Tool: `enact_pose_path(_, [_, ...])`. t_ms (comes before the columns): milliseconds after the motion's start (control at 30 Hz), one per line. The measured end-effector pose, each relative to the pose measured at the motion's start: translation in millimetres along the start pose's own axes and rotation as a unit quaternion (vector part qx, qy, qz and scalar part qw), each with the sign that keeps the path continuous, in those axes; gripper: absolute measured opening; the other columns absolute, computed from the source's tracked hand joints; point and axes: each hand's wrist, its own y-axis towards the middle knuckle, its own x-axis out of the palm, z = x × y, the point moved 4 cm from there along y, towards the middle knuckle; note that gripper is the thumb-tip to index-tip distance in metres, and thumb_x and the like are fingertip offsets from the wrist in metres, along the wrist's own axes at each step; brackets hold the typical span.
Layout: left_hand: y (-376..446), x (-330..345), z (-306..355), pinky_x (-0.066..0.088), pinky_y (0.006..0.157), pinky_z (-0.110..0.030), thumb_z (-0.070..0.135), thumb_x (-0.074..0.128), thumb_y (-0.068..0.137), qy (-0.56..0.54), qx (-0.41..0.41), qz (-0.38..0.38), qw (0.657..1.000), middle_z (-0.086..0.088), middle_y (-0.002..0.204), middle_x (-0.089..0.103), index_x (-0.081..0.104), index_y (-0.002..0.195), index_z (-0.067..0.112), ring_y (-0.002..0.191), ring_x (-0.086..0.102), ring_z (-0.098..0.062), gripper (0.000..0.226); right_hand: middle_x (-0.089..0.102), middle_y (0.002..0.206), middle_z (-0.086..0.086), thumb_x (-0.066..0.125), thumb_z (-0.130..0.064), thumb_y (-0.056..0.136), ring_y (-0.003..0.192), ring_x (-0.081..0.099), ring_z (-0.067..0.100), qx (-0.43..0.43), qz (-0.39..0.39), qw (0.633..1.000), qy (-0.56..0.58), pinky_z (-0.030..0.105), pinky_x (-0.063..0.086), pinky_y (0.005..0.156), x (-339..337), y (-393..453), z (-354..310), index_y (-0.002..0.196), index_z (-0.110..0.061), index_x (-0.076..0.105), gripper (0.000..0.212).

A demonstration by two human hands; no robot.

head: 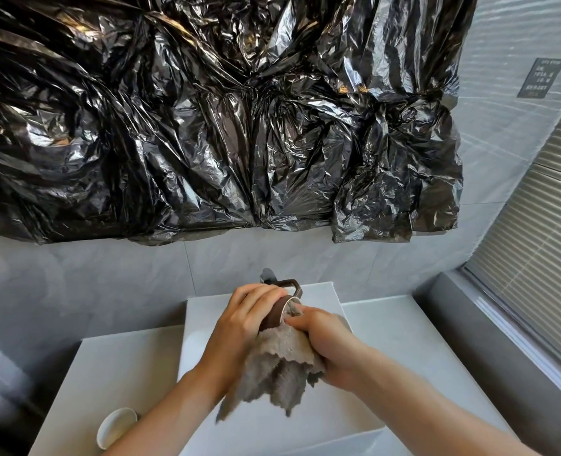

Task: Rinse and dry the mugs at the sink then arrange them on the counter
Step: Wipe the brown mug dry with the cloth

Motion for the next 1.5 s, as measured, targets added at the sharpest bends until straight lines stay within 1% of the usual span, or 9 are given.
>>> enact_pose_path(167, [-2, -9, -21, 0.051, 0.096, -0.027, 0.033, 0.097, 0.054, -0.073, -0.153, 0.026, 0.985, 0.021, 0.129, 0.065, 0.064, 0.130, 0.033, 0.119, 0.059, -0.008, 0.083, 0.078, 0.111, 0.020, 0.042, 0.003, 0.102, 0.092, 0.075, 0.028, -0.050, 0.005, 0.999, -0.007, 0.035, 0.061, 0.077, -20, -15, -7, 0.121, -0.011, 0.074, 0.039])
enact_pose_path(367, [-7, -4, -27, 0.057, 0.075, -0.027, 0.032, 0.094, 0.074, -0.428, -0.492, 0.118, 0.749, -0.002, 0.106, 0.080, 0.074, 0.111, 0.021, 0.099, 0.075, -0.019, 0.044, 0.079, 0.096, 0.003, 0.044, 0.012, 0.100, 0.084, 0.072, 0.017, -0.299, 0.124, 0.940, -0.108, 0.027, 0.056, 0.072, -22, -26, -14, 0.108, -0.034, 0.078, 0.058])
enact_pose_path(433, [-4, 3, -12, 0.058, 0.083, -0.035, 0.036, 0.085, 0.083, -0.489, -0.522, 0.101, 0.692, -0.008, 0.105, 0.081, 0.076, 0.114, 0.013, 0.101, 0.076, -0.025, 0.040, 0.076, 0.116, 0.014, 0.041, 0.012, 0.099, 0.093, 0.076, 0.025, -0.333, 0.101, 0.929, -0.127, 0.029, 0.058, 0.072, -8, -19, 1, 0.127, -0.036, 0.071, 0.063])
enact_pose_path(533, [2, 9, 12, 0.055, 0.105, -0.044, 0.050, 0.071, 0.091, -0.577, -0.545, 0.062, 0.604, -0.012, 0.116, 0.079, 0.075, 0.120, 0.010, 0.112, 0.074, -0.027, 0.050, 0.047, 0.159, -0.012, 0.044, 0.015, 0.094, 0.150, 0.043, 0.017, -0.428, 0.129, 0.866, -0.225, 0.037, 0.042, 0.118, 12, -17, 15, 0.149, -0.032, 0.055, 0.074])
enact_pose_path(733, [0, 18, 44, 0.042, 0.118, -0.040, 0.064, 0.054, 0.095, -0.717, -0.526, 0.039, 0.456, -0.012, 0.132, 0.072, 0.072, 0.132, 0.012, 0.124, 0.069, -0.028, 0.067, 0.033, 0.168, -0.011, 0.043, 0.004, 0.100, 0.159, 0.022, 0.016, -0.481, 0.211, 0.803, -0.281, 0.032, 0.017, 0.129, 20, -6, 27, 0.155, -0.019, 0.046, 0.060])
enact_pose_path(900, [-11, 26, 34, 0.054, 0.105, -0.044, 0.065, 0.060, 0.091, -0.626, -0.563, 0.058, 0.537, -0.013, 0.119, 0.078, 0.076, 0.122, 0.012, 0.113, 0.074, -0.030, 0.064, 0.056, 0.152, -0.011, 0.043, -0.009, 0.108, 0.144, 0.049, 0.009, -0.389, 0.214, 0.892, -0.088, 0.033, 0.043, 0.118, 26, -10, 31, 0.150, -0.031, 0.053, 0.049])
enact_pose_path(1033, [-20, 25, 16, 0.060, 0.080, -0.036, 0.041, 0.078, 0.088, -0.472, -0.555, 0.125, 0.674, -0.007, 0.109, 0.080, 0.072, 0.114, 0.017, 0.100, 0.076, -0.024, 0.036, 0.079, 0.118, -0.004, 0.047, -0.005, 0.108, 0.110, 0.074, 0.011, -0.237, 0.204, 0.949, 0.030, 0.038, 0.057, 0.102, 15, -15, 42, 0.131, -0.031, 0.067, 0.040])
enact_pose_path(1200, [-40, 23, 1, 0.060, 0.085, -0.030, 0.043, 0.092, 0.060, -0.377, -0.406, 0.069, 0.829, 0.011, 0.114, 0.075, 0.063, 0.121, 0.031, 0.107, 0.071, -0.009, 0.068, 0.080, 0.092, 0.019, 0.047, -0.004, 0.107, 0.079, 0.079, 0.029, -0.129, 0.166, 0.976, 0.056, 0.037, 0.064, 0.066, -19, -31, 59, 0.117, -0.010, 0.073, 0.028])
enact_pose_path(1500, [-99, 10, -2, 0.053, 0.079, -0.011, -0.004, 0.096, 0.063, -0.310, -0.355, -0.029, 0.882, 0.018, 0.110, 0.073, 0.062, 0.121, 0.025, 0.104, 0.069, -0.004, 0.073, 0.073, 0.075, -0.002, 0.051, -0.004, 0.104, 0.064, 0.065, 0.015, -0.104, 0.191, 0.956, -0.195, 0.032, 0.055, 0.057, -82, -38, 132, 0.106, -0.030, 0.074, 0.034])
